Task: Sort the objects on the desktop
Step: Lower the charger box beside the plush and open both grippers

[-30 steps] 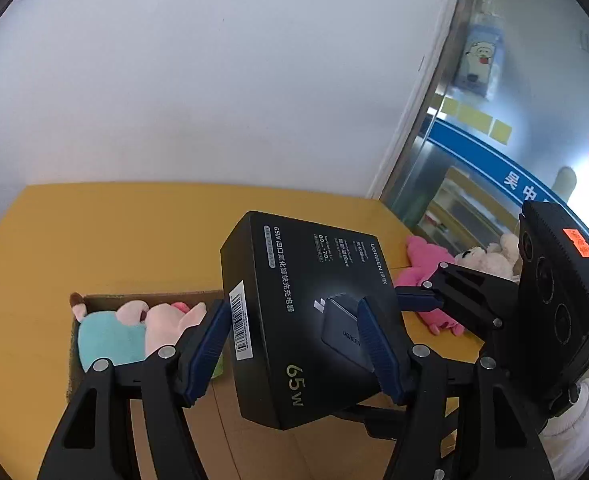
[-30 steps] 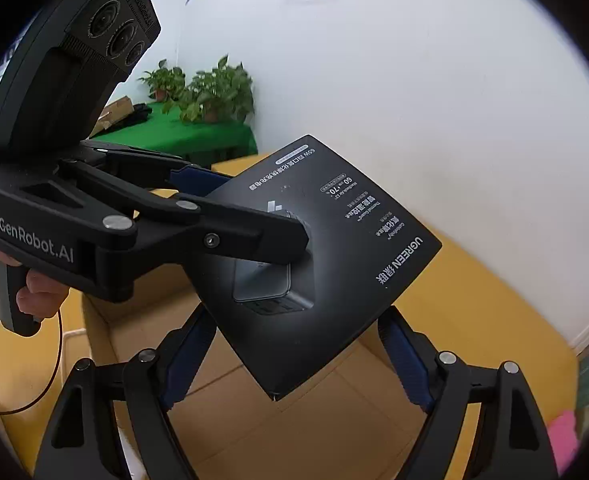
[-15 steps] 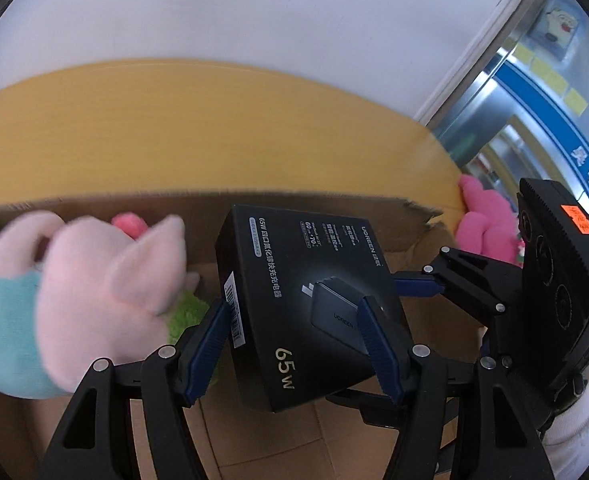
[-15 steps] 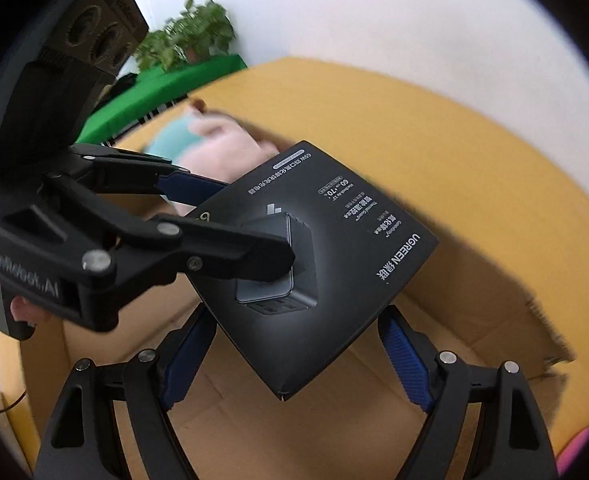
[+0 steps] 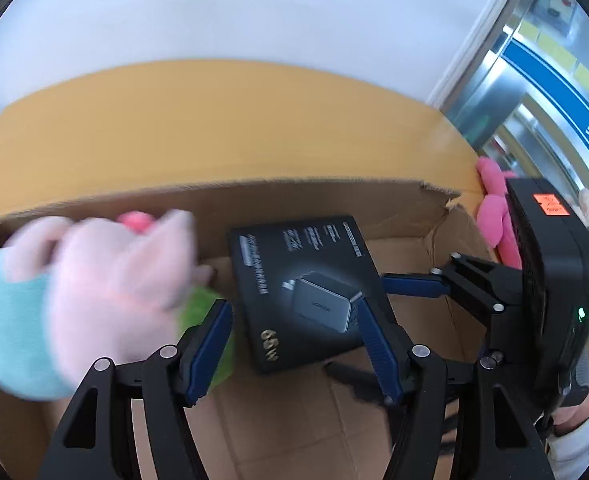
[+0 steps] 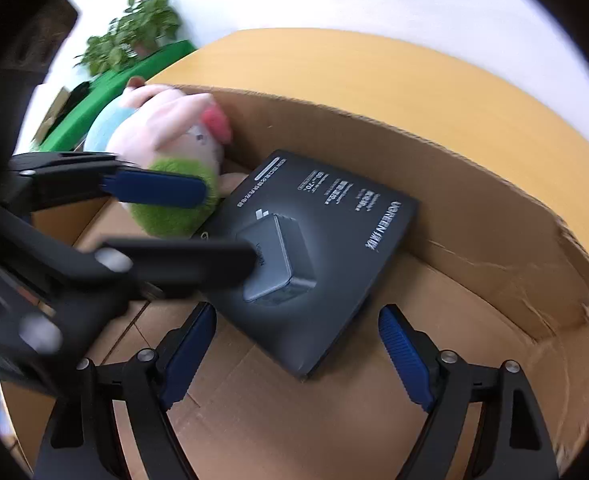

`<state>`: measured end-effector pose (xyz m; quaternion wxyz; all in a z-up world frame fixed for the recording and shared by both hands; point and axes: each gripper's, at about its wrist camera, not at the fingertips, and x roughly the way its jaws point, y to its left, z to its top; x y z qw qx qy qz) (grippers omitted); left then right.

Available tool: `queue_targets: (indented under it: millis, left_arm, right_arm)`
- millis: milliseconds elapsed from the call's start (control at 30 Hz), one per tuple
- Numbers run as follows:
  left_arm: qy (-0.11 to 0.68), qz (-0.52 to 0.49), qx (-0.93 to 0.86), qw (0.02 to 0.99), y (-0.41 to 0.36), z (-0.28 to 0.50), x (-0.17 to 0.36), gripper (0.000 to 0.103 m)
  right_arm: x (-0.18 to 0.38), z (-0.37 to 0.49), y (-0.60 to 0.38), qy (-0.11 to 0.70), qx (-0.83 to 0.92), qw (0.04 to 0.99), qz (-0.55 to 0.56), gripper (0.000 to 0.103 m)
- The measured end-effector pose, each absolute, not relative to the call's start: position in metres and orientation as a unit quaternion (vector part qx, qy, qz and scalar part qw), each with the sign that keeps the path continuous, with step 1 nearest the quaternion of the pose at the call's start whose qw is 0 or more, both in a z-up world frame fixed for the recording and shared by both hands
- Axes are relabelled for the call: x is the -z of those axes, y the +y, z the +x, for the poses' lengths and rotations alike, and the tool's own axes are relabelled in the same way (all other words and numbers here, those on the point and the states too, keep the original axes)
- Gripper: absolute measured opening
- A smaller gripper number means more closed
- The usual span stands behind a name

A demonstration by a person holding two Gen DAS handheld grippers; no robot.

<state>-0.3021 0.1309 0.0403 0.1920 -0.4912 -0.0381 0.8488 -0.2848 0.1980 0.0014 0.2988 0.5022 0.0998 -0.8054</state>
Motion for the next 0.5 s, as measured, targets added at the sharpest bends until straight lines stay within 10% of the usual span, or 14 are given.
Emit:
queue_targets:
  millis: [200,333,500]
  left_arm:
    - [-0.008,-0.367,-0.917,0.158,0.09,-0.226,-0.118,0.071]
    - [0.018,-0.268,-0.957,0.111,0.066,-0.148,-0.158,0.101]
    - [0.027,-0.224,-0.968,0.114,0.054,-0.063,-0.168,0.102]
  right_arm:
    - [-0.072,-0.23,0.231,0.002,0.86,0.265,0.437,0.085]
    - [-0.107,-0.155,0.226,0.032,0.914,0.175,0.365,0.089]
    - [-0.112,-0.065,0.23,0.019,0.935,0.137,0.326,0.09]
